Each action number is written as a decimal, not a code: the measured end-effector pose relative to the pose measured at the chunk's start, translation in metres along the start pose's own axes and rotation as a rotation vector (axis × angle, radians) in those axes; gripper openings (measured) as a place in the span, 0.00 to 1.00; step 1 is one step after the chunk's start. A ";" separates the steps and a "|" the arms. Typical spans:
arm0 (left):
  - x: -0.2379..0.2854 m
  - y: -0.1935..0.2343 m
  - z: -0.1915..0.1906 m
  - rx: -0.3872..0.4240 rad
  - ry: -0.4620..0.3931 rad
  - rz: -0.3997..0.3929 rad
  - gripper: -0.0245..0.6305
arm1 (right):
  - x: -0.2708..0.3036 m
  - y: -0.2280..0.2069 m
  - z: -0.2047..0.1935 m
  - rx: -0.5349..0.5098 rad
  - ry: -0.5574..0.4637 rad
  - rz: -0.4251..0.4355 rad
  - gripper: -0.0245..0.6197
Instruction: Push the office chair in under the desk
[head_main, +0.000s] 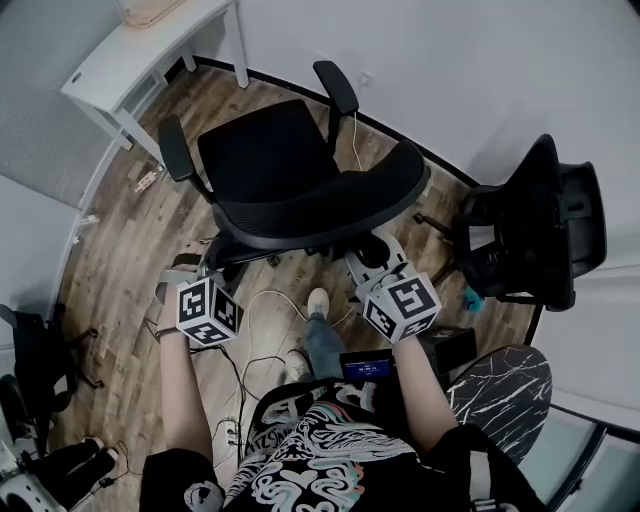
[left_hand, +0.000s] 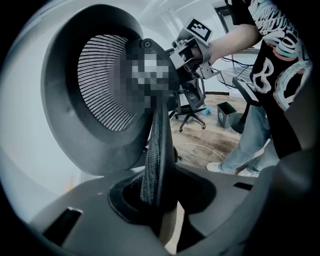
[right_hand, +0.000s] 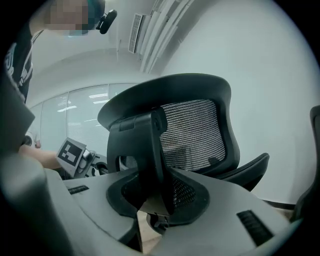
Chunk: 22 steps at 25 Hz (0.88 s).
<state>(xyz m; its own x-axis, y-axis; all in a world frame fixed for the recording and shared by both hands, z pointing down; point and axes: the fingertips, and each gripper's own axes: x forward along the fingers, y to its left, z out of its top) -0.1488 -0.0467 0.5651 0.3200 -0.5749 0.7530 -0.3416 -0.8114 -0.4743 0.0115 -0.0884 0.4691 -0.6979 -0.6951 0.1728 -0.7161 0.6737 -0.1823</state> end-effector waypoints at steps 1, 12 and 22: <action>0.003 0.002 0.001 0.001 0.001 0.004 0.25 | 0.002 -0.004 0.000 0.002 0.002 0.002 0.19; 0.020 0.028 0.003 -0.007 0.012 0.024 0.24 | 0.029 -0.024 0.009 -0.006 0.005 0.039 0.19; 0.037 0.054 0.003 -0.018 0.027 0.051 0.24 | 0.057 -0.047 0.018 -0.005 0.007 0.056 0.19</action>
<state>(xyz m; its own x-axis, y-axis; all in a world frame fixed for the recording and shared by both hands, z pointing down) -0.1527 -0.1124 0.5662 0.2782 -0.6123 0.7400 -0.3731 -0.7788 -0.5042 0.0057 -0.1635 0.4704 -0.7372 -0.6542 0.1693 -0.6757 0.7131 -0.1870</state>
